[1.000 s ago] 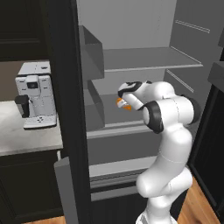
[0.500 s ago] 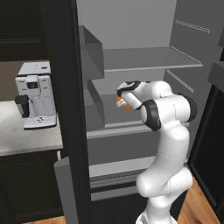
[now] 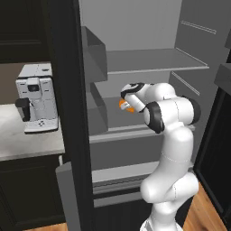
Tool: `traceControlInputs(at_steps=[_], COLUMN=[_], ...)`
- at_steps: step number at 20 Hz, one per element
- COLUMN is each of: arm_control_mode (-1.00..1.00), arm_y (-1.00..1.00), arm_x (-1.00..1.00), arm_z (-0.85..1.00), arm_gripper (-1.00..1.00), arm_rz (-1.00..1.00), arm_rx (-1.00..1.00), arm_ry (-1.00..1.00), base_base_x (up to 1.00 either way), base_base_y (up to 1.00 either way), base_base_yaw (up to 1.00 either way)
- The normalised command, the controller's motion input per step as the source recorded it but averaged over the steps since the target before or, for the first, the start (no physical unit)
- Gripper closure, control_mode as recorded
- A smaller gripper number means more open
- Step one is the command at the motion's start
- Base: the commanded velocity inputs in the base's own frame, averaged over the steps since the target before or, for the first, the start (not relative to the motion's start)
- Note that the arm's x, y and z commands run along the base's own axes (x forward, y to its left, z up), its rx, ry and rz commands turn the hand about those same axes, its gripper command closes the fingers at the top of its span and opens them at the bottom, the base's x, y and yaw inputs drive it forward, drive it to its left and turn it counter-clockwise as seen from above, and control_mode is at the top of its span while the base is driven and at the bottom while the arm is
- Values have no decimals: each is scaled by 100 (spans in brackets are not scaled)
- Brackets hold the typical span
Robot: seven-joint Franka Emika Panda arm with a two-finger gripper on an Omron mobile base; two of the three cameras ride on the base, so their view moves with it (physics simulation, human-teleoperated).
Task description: Pick the cheese from the fridge and the cheese grater from the cabinet and place them next to the salad bowl.
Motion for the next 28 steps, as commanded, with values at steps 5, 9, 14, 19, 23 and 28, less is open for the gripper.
traceControlInputs(at_steps=[5, 9, 14, 19, 23, 28], arm_control_mode=[-100, -100, -100, -100, -100, -100], arm_y=[5, 6, 12, 13, 6, 2], arm_x=[0, -1, -13, -44, -60, -55], arm_z=[-25, -22, -14, -2, 0, 6], arm_gripper=[100, 100, 100, 100, 100, 100], arm_rz=[0, 0, 0, 0, 0, 0], arm_rx=[0, 0, 0, 0, 0, 0], arm_ry=[0, 0, -2, 0, -1, 0], base_base_x=[0, 0, 0, 0, 0, 0], base_base_y=[0, 0, 0, 0, 0, 0], base_base_yaw=[0, 0, 0, 0, 0, 0])
